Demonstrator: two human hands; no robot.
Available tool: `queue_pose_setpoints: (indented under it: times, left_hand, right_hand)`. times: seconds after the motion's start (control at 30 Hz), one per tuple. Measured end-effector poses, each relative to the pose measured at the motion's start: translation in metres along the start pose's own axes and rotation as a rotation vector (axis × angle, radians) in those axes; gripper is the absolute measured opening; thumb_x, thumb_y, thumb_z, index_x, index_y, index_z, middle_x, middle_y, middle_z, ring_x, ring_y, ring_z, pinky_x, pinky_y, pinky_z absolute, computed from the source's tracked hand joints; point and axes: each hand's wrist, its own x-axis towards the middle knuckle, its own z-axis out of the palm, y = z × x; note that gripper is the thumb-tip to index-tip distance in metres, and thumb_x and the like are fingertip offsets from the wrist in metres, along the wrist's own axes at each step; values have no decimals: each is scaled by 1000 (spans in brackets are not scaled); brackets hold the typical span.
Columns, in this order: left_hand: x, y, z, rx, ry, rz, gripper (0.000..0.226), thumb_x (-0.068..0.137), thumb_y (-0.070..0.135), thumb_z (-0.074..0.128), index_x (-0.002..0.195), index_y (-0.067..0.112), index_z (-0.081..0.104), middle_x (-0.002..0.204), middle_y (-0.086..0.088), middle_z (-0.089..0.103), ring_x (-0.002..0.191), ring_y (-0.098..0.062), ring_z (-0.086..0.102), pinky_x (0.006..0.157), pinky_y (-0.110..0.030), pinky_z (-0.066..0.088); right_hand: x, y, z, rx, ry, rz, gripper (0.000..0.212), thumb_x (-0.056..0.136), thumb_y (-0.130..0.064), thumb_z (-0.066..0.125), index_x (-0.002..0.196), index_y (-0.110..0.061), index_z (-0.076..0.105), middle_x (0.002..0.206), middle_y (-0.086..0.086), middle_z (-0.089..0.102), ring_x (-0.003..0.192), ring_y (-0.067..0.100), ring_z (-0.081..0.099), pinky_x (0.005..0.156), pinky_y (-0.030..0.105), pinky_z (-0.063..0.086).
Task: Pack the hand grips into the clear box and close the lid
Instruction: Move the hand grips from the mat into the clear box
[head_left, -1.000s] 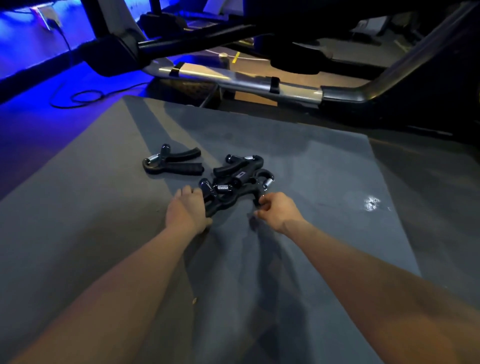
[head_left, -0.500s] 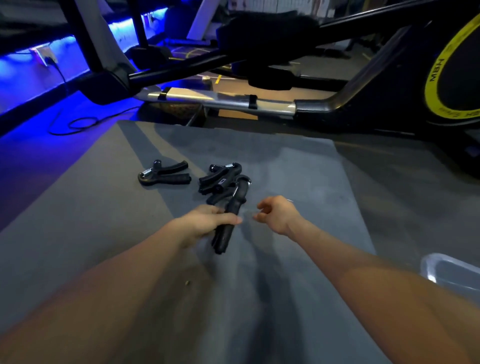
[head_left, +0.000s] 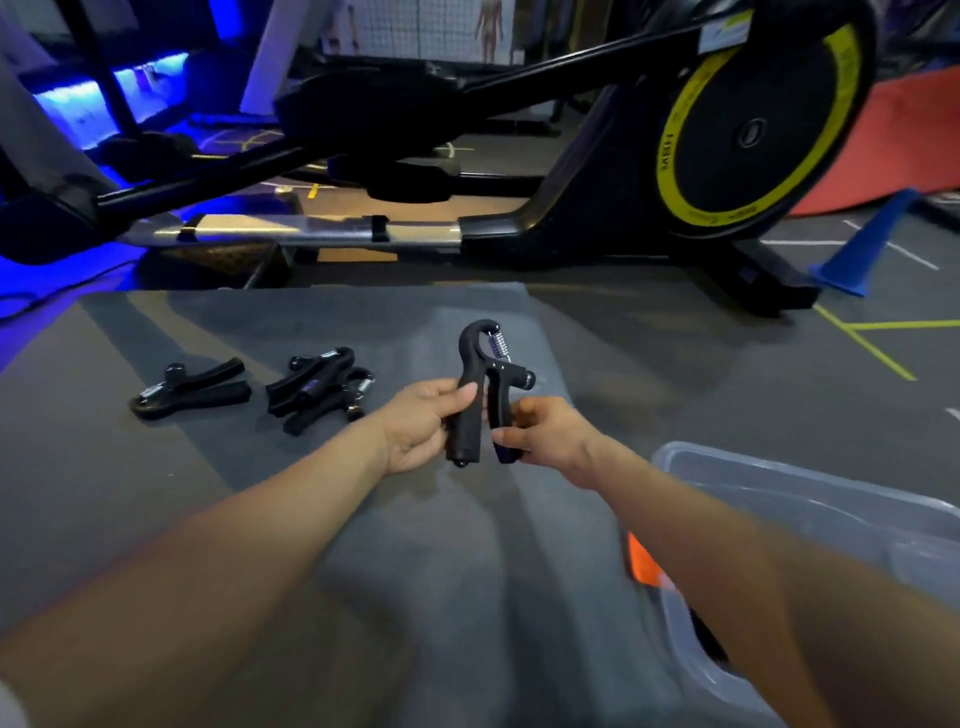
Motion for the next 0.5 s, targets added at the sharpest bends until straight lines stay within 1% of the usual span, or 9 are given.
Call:
queue_pose_setpoints:
  times: [0.07,0.17,0.2,0.23,0.27,0.33,0.37,0.43,0.5]
  left_hand:
    - [11,-7,32,55,-26,3,21,98,4,37,99,4,58,91,-10,62,86,-17,60,84,-26,46]
    - [31,-21,79,317,-7,18,14,97,7,44,98,8,57,85,-7,61,80,-16,58,82,-25,47]
    - [40,-29,93,467,12,45,10,96,11,49,96,8,59,86,-9,61,80,-18,57,83,-27,48]
    - [47,-38,106,626,31,75,10,94,15,53,96,8,61,88,-10,61,82,-19,55,85,-30,47]
    - [52,-48,119,765,37,100,14,92,17,57,100,7,63,92,-11,62,86,-19,55,87,-31,45]
    - [57,-68,144,914,23,114,25,89,16,61,110,2,63,104,-17,65,95,-24,59,94,-32,44]
    - [58,-78,155,987,10,121,31,88,16,62,115,1,61,113,-18,64,103,-28,61,98,-33,44]
    - [55,-98,174,1185,-24,149,41,87,19,63,125,5,55,125,-16,57,117,-30,55,104,-34,41]
    - [54,-115,188,1338,-61,178,49,86,19,63,132,9,49,130,-14,49,125,-29,47,108,-34,36]
  right_hand:
    - [-7,12,-27,-112,116,3,18,79,-2,70,95,4,66,79,10,58,75,22,57,85,40,53]
    - [-25,37,-69,-270,228,64,9,78,-10,73,73,-8,65,67,5,64,61,17,60,66,20,53]
    - [-31,47,-82,-289,260,90,9,79,-10,72,73,-8,66,69,7,68,64,18,65,68,19,55]
    - [-38,58,-94,-290,293,112,7,79,-10,73,81,-5,70,78,12,73,73,23,70,76,25,57]
    - [-45,69,-106,-297,321,132,16,78,-9,73,92,-1,71,87,16,75,83,28,72,84,33,57]
    - [-60,90,-126,-333,346,181,18,79,-7,73,94,2,70,89,14,73,83,27,70,86,33,55]
    - [-66,102,-137,-368,343,205,9,79,-7,73,84,-2,69,83,10,69,78,23,65,80,28,54]
    - [-76,125,-157,-417,338,257,18,78,-9,73,65,-11,60,72,4,59,73,16,55,62,22,45]
    - [-85,142,-172,-452,315,316,13,77,-12,75,70,-9,63,66,0,55,66,14,53,48,15,38]
